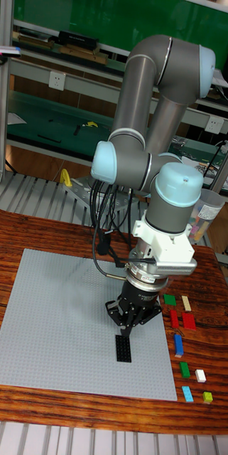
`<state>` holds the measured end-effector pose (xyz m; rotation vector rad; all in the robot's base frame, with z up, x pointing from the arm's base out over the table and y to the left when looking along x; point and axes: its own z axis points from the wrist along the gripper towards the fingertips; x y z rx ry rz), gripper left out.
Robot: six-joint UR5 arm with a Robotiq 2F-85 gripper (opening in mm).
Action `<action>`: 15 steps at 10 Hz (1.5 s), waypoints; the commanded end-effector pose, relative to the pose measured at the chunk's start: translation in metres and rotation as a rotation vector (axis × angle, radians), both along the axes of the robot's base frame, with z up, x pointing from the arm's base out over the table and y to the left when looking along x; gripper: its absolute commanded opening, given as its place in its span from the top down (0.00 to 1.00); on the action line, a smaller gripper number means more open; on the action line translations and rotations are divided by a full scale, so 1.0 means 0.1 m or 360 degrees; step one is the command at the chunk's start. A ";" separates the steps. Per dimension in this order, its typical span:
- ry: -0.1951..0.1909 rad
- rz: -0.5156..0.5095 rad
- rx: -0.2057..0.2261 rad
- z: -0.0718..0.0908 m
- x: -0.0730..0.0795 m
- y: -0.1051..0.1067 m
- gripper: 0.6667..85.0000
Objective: Build with small Lego blocks
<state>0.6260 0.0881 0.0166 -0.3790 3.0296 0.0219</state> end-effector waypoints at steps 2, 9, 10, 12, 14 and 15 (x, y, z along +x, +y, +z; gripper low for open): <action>0.0005 -0.0019 0.0046 0.00 0.05 0.09 0.99; -0.0016 0.0005 0.0014 -0.01 0.19 0.08 0.99; -0.0011 0.0002 0.0019 -0.01 0.22 0.10 0.99; -0.0008 0.0000 0.0022 0.00 0.31 0.17 0.99; -0.0003 0.0000 0.0051 0.00 0.34 0.24 0.99; 0.0008 -0.0031 0.0091 0.00 0.33 0.30 0.99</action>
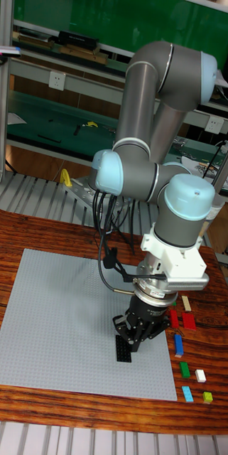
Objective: Build with small Lego blocks
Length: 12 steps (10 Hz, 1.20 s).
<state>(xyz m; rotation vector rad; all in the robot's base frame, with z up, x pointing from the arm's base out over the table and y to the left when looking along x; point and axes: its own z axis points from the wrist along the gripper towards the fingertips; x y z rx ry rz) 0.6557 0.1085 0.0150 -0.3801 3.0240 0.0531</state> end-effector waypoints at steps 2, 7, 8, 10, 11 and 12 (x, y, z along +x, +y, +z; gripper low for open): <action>0.0003 0.0004 0.0037 0.01 0.04 0.07 0.99; 0.0001 0.0038 0.0026 0.01 0.04 0.06 0.99; -0.0002 0.0043 0.0023 0.01 0.05 0.06 0.99; -0.0009 0.0060 0.0000 0.01 0.05 0.01 0.99; -0.0012 0.0069 -0.0004 0.01 0.01 -0.04 0.99; -0.0027 0.0083 -0.0008 -0.02 -0.01 -0.08 0.99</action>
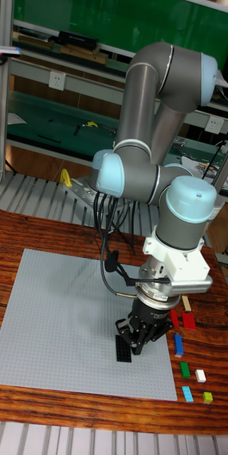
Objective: Build with small Lego blocks
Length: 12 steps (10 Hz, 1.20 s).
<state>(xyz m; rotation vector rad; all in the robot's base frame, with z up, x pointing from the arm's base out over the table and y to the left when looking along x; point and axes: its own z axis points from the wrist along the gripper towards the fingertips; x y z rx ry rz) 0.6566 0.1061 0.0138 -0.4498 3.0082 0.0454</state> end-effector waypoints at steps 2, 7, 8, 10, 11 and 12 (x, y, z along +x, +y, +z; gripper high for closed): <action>-0.0022 -0.0037 0.0078 -0.03 -0.06 0.07 0.99; -0.0032 -0.0158 -0.0055 -0.04 -0.04 -0.17 0.99; -0.0017 -0.0155 -0.0049 -0.03 -0.06 -0.17 0.99; -0.0011 -0.0158 -0.0039 -0.03 -0.07 -0.17 0.99; -0.0011 -0.0160 -0.0029 -0.02 -0.06 -0.15 0.99; -0.0011 -0.0160 -0.0032 -0.01 -0.05 -0.16 0.99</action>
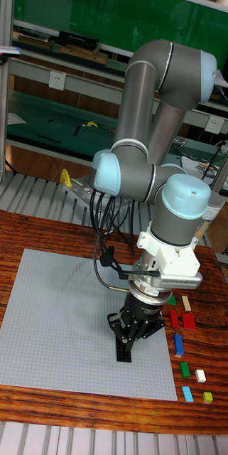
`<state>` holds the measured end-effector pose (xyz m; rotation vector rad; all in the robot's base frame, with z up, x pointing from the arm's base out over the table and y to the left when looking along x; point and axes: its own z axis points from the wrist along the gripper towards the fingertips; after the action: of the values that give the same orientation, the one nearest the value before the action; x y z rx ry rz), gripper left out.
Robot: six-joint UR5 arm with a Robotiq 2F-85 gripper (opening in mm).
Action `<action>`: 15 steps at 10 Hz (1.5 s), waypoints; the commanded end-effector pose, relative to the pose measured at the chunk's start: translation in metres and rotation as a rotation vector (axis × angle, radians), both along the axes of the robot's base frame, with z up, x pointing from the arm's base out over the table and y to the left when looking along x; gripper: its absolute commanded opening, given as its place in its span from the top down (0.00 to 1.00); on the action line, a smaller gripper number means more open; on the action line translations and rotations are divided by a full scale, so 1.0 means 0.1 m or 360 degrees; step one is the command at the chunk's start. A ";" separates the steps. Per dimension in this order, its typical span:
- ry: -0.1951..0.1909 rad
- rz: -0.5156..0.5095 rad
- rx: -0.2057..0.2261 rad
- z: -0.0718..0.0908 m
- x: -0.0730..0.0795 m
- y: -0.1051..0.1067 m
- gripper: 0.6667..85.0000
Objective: Build with small Lego blocks
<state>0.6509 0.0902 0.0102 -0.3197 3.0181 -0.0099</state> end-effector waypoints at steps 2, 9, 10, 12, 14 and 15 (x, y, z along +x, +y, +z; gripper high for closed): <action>0.0010 -0.0004 0.0023 0.00 0.05 -0.04 0.99; 0.0032 0.0008 0.0032 -0.11 0.05 -0.02 0.99; 0.0041 0.0006 0.0027 -0.08 0.01 -0.02 0.99; 0.0085 0.0021 0.0026 0.12 -0.09 -0.05 0.99; 0.0114 0.0031 0.0043 0.20 -0.12 -0.10 0.99; 0.0110 0.0031 0.0035 0.20 -0.11 -0.11 0.99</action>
<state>0.6428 0.0816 0.0209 -0.3562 3.0683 0.0170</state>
